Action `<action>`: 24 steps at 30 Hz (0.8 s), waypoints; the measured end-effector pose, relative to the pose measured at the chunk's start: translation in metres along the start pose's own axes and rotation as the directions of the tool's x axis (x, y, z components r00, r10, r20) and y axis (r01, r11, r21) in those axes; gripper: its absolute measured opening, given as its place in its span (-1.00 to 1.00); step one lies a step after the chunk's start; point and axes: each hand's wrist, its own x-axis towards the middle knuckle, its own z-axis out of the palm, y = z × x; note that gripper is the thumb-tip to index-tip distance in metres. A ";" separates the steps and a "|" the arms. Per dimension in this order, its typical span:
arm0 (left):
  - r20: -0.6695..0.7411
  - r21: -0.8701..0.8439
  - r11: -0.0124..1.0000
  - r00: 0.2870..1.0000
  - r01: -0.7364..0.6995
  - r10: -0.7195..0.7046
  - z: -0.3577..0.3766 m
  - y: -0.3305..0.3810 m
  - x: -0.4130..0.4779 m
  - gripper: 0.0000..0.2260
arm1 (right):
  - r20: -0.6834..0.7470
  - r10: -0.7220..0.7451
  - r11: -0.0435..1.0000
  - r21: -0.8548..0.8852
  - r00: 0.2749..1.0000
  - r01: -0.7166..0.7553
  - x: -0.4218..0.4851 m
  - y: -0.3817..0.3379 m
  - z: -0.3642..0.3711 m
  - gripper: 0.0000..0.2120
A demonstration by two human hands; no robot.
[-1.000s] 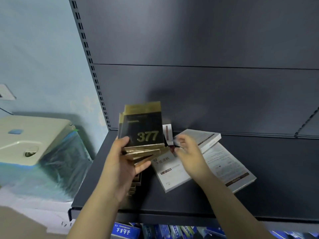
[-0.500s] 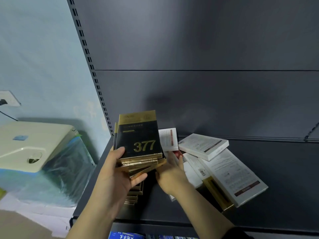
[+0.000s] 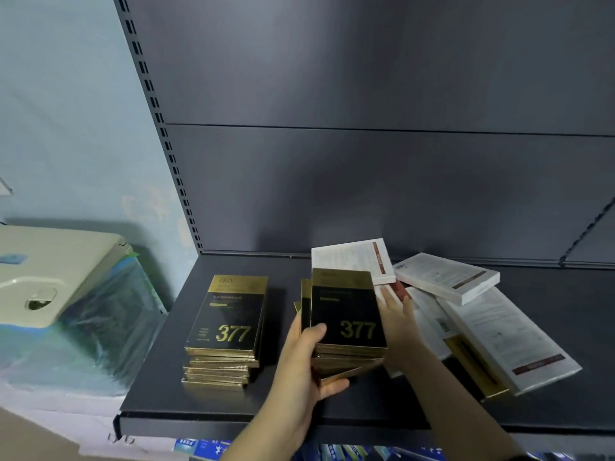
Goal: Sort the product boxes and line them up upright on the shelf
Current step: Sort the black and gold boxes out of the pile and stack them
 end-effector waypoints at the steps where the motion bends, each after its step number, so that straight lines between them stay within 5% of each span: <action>1: -0.029 0.010 1.000 1.000 0.011 -0.010 -0.001 -0.004 0.004 -0.74 | 0.049 0.063 0.991 -0.121 0.997 -0.056 -0.001 0.002 -0.003 -0.37; 3: -0.066 0.049 0.999 0.998 0.006 -0.003 -0.005 -0.010 0.011 -0.74 | 0.058 0.123 0.982 -0.153 0.991 -0.113 0.000 0.019 -0.001 -0.46; 6: -0.092 0.082 0.997 0.996 -0.004 0.012 -0.011 -0.015 0.018 -0.71 | -0.065 0.174 0.953 0.263 0.983 -0.152 -0.002 0.010 -0.007 -0.61; 8: -0.107 0.106 0.994 0.994 -0.011 0.022 -0.012 -0.017 0.022 -0.71 | -0.043 0.336 0.633 0.750 0.941 -0.191 -0.002 -0.007 -0.011 -0.71; 10: -0.118 0.153 0.988 0.992 -0.025 0.043 -0.013 -0.019 0.024 -0.73 | 0.167 0.325 0.233 0.940 0.931 -0.250 -0.005 -0.029 -0.011 -0.63; 11: -0.122 0.179 0.983 0.990 -0.043 0.065 -0.012 -0.019 0.025 -0.73 | 0.222 0.240 0.128 0.958 0.945 -0.258 -0.008 -0.039 -0.008 -0.54; 14: -0.128 0.227 0.968 0.982 -0.108 0.139 -0.012 -0.016 0.027 -0.69 | 0.146 0.121 0.130 0.978 0.982 -0.161 -0.013 -0.052 -0.003 -0.50; 18: -0.142 0.305 0.949 0.982 -0.079 0.128 -0.010 -0.010 0.032 -0.38 | 0.153 0.159 -0.028 0.988 0.975 -0.150 -0.012 -0.047 0.004 -0.48; 24: -0.170 0.234 0.972 0.985 -0.003 0.044 -0.010 -0.007 0.036 -0.73 | 0.203 0.125 -0.061 0.979 0.971 -0.196 -0.016 -0.053 0.003 -0.51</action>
